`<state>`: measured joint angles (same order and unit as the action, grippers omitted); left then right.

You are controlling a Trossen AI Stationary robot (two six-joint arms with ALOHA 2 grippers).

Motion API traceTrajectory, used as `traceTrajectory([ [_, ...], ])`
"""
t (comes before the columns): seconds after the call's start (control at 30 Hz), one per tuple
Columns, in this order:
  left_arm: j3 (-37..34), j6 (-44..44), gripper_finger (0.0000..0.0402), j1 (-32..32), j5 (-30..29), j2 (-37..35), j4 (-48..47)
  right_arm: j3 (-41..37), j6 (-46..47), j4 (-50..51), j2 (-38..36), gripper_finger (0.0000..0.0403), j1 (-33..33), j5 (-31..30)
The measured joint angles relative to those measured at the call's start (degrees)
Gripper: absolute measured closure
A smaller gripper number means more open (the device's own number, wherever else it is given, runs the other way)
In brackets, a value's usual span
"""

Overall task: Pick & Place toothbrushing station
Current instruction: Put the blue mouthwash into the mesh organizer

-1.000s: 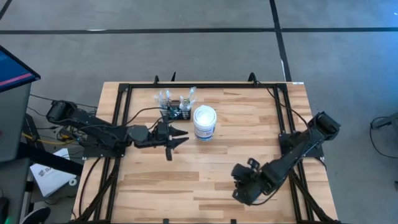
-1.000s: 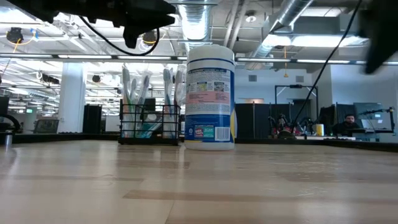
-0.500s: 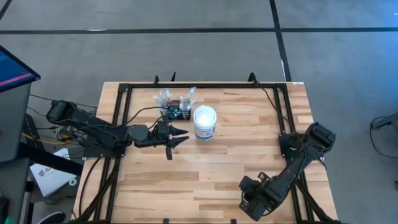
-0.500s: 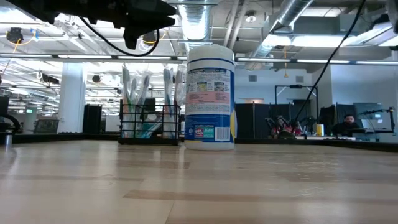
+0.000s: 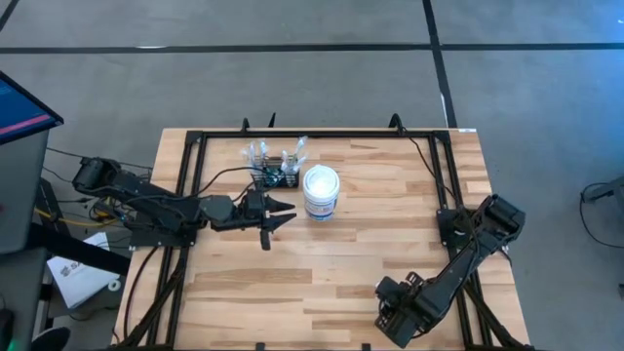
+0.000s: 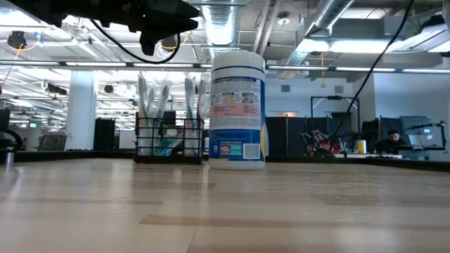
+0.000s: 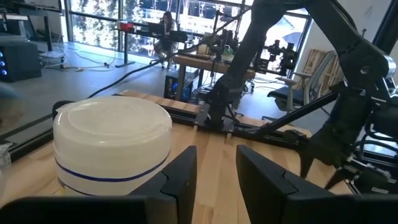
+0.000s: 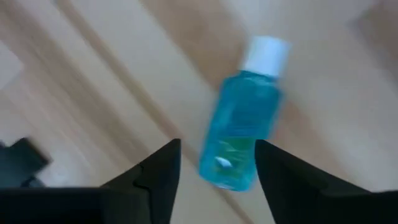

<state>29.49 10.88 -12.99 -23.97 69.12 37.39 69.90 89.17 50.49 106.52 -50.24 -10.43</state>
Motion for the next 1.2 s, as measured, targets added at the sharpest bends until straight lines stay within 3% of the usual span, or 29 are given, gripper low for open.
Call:
traceTrajectory([
  [0.33, 0.0, 0.1, 0.0294, 0.0, 0.0, 0.0, -0.1, 0.1, -0.7, 0.0, 0.7, 0.0165, -0.3, 0.0],
  [0.93, -0.7, 0.1, 0.0294, 0.0, -0.1, 0.0, -0.1, 0.3, -3.0, -1.8, 5.9, 0.0165, 0.5, 1.3],
  [1.2, -0.8, 0.1, 0.0294, 0.0, -0.2, 0.0, -0.1, 0.3, -3.7, -1.9, 6.0, 0.0201, 1.2, 1.7],
])
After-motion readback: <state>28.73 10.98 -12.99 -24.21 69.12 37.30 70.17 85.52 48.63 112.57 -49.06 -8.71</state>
